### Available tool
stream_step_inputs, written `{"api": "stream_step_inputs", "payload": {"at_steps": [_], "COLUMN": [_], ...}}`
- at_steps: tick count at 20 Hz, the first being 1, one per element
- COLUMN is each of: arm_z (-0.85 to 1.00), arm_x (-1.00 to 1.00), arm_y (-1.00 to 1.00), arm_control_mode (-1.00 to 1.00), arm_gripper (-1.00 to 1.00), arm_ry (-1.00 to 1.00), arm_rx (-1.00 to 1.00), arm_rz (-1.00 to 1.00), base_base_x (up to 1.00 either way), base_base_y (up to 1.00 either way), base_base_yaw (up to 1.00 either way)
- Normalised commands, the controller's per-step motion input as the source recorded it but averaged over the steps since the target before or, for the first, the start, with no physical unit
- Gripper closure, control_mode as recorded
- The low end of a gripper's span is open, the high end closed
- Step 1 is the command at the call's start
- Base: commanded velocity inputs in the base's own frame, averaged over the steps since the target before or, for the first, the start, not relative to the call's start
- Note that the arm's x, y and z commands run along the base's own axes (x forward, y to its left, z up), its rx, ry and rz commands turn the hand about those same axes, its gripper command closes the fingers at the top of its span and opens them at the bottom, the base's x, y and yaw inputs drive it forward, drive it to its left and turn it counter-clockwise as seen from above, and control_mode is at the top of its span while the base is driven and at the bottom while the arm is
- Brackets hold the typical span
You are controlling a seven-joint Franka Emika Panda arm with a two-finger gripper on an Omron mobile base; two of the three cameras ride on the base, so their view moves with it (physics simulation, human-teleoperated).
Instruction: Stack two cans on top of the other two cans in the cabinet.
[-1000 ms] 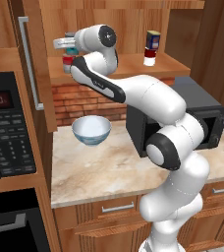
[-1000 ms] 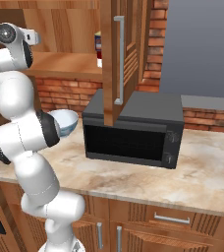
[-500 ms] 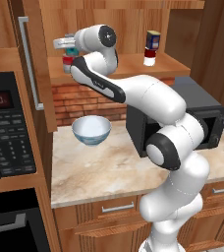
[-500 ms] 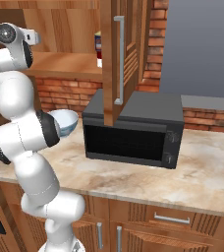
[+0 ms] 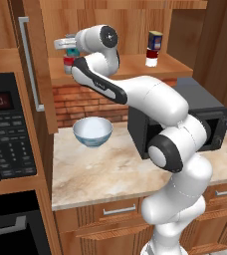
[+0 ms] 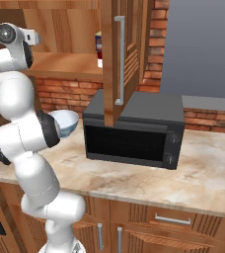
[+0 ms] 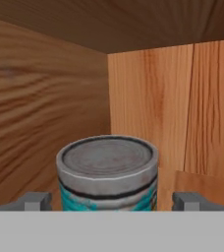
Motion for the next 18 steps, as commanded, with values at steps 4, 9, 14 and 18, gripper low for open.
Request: {"api": "stream_step_inputs", "payload": {"at_steps": [4, 9, 14, 18], "arm_z": [0.0, 0.0, 0.0, 0.0], "arm_x": [-0.17, -0.14, -0.33, -0.66], "arm_y": [0.0, 0.0, -0.24, -0.59], "arm_control_mode": [-1.0, -1.0, -1.0, -1.0], "arm_gripper": [-1.0, -1.0, -1.0, -1.0], "arm_ry": [0.0, 0.0, 0.0, 0.0], "arm_rx": [0.0, 0.0, 0.0, 0.0], "arm_rz": [0.0, 0.0, 0.0, 0.0], "base_base_x": [0.0, 0.0, 0.0, 0.0], "base_base_y": [0.0, 0.0, 0.0, 0.0], "base_base_yaw": [0.0, 0.0, 0.0, 0.0]}}
